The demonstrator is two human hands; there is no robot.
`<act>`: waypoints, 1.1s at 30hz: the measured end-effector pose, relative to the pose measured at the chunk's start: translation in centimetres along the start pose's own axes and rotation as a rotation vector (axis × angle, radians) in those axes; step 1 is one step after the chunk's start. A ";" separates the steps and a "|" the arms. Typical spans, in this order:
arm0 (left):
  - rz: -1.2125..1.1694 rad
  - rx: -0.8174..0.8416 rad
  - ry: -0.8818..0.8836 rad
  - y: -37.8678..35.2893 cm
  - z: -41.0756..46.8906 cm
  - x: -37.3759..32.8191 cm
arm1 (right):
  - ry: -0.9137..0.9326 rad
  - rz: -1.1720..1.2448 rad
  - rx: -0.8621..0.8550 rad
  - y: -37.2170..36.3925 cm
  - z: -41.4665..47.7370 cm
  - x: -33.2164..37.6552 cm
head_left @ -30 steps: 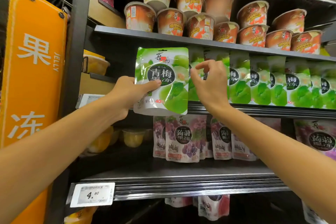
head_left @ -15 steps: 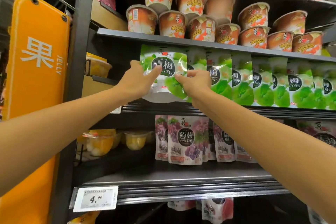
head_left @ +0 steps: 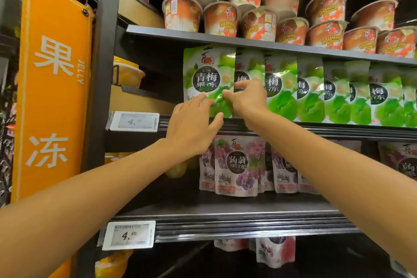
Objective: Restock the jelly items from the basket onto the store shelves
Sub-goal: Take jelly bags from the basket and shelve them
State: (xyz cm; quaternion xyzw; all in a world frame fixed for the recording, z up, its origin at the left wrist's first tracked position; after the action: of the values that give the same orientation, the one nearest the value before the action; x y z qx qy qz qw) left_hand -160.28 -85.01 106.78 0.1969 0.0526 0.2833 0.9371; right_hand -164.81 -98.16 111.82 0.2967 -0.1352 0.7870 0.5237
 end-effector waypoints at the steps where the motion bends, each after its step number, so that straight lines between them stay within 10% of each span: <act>1: 0.005 -0.001 -0.001 -0.2 -0.1 0.0 | 0.006 -0.003 0.005 0.3 0.0 -0.2; 15: -0.093 -0.154 -0.006 0.1 -3.1 -2.0 | 0.317 0.016 -0.008 6.0 -5.4 -3.2; 23: -0.314 -0.138 0.018 -2.2 -11.0 -6.0 | 0.163 0.146 0.062 8.3 -14.6 -10.7; 33: -0.538 0.256 0.391 -11.4 -34.6 -10.5 | -0.351 0.094 0.392 12.6 -36.3 -28.2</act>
State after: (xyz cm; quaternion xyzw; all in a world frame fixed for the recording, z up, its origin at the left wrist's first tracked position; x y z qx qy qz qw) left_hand -170.54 -87.77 70.33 0.2339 0.3163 0.0501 0.9180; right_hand -180.23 -105.38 67.28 0.5179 -0.0824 0.7581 0.3876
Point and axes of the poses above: each hand's wrist, its own z-axis towards the middle knuckle, its own y-axis out of the back of the hand, x = y × z, the point moved 5 cm from there along z, towards the middle knuckle, and after that the axes turned 1 degree about -z, right-handed, at the moved point
